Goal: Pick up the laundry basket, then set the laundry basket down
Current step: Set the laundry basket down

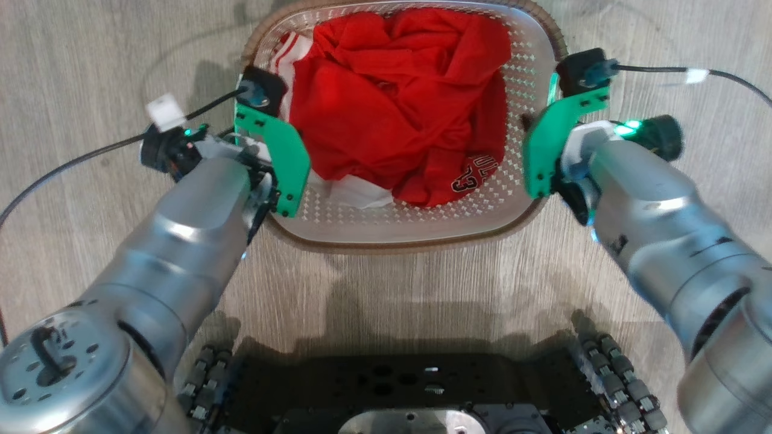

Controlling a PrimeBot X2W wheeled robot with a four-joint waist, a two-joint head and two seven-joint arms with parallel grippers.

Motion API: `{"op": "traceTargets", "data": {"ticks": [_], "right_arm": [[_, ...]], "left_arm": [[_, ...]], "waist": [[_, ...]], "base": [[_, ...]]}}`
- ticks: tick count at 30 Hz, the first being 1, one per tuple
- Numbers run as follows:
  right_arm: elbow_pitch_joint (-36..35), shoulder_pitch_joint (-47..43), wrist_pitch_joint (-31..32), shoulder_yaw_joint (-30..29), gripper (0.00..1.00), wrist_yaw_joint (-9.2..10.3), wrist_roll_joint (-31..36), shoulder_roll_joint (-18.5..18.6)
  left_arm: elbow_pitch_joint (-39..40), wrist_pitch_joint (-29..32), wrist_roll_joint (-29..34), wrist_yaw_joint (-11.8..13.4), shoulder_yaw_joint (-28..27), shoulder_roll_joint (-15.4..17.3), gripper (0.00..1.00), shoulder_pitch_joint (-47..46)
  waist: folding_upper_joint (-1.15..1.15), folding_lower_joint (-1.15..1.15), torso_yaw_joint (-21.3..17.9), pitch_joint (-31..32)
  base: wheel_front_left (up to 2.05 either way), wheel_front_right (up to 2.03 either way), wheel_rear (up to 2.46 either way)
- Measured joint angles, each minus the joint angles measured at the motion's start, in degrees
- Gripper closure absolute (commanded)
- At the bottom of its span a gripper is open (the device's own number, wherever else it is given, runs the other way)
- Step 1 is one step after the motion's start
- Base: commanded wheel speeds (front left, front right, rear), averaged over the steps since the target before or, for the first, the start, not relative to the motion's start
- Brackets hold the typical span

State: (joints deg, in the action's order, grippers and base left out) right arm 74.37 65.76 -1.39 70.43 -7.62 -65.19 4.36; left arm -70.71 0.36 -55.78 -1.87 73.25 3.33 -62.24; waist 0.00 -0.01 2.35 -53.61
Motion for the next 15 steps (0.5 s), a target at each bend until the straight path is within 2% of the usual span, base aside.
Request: {"op": "traceTargets", "data": {"ticks": [3,15], "right_arm": [[-0.1,0.0,0.0,0.1,0.00,0.04,0.7,-0.4],[-0.2,-0.2,0.9,-1.5,0.00,0.04,2.2,-0.2]], "left_arm": [[0.4,0.8,0.8,0.9,0.3,-1.2,0.00,-0.3],[0.9,2.1,0.8,1.9,0.3,-1.3,0.00,0.0]], "waist": [[0.00,0.04,0.1,0.3],[0.00,0.02,0.4,2.3]], "base": [[0.00,0.00,0.00],[0.00,0.00,0.00]]}}
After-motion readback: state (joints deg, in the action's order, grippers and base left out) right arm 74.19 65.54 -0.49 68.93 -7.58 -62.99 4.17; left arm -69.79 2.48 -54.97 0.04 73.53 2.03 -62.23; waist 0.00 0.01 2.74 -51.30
